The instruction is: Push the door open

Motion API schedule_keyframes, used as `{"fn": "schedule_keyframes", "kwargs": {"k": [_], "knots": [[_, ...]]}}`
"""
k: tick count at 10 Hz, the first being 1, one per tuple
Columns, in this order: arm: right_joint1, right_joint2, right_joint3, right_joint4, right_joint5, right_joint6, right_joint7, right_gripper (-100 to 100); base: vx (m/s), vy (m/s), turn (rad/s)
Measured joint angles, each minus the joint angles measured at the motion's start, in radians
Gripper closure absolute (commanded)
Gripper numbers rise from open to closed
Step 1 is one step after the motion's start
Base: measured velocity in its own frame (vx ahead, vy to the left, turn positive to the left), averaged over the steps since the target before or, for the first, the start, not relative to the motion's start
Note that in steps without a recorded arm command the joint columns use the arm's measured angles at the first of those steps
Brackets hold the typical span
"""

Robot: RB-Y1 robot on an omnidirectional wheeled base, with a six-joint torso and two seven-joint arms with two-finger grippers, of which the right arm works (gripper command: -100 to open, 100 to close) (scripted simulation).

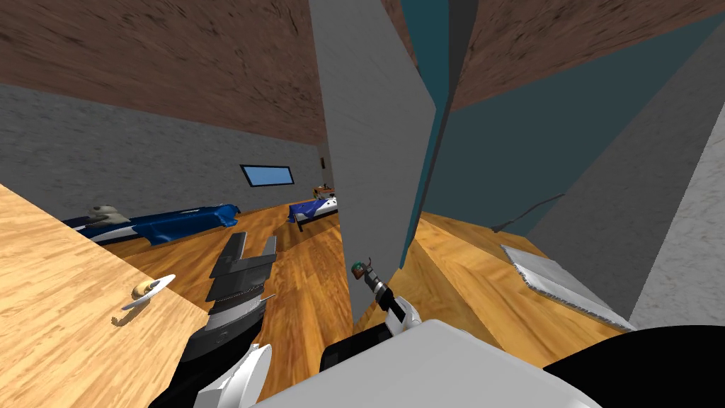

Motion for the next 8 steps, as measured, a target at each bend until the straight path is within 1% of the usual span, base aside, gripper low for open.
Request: {"fn": "schedule_keyframes", "kwargs": {"k": [1,2,3,4,5,6,7,8], "knots": [[0.003,-0.008,-0.007,-0.011,-0.004,0.007,0.000,100,0.133,0.117,-0.039],[0.009,-0.008,-0.014,-0.017,-0.007,0.010,0.003,100,0.130,0.154,-0.075],[-0.009,0.003,-0.033,0.024,-0.015,-0.010,0.017,100,0.097,0.121,-0.041],[0.005,-0.004,-0.037,-0.003,-0.017,0.001,0.019,100,0.139,0.090,-0.059],[0.001,-0.003,-0.047,0.004,-0.022,0.007,0.022,100,0.161,0.144,-0.070],[-0.011,-0.002,-0.064,0.023,-0.030,0.004,0.028,100,0.125,0.144,-0.058],[0.002,-0.006,-0.073,0.001,-0.034,0.013,0.031,100,0.151,0.152,-0.084],[-0.010,0.000,-0.090,0.022,-0.042,0.009,0.040,100,0.156,0.162,-0.060]]}}
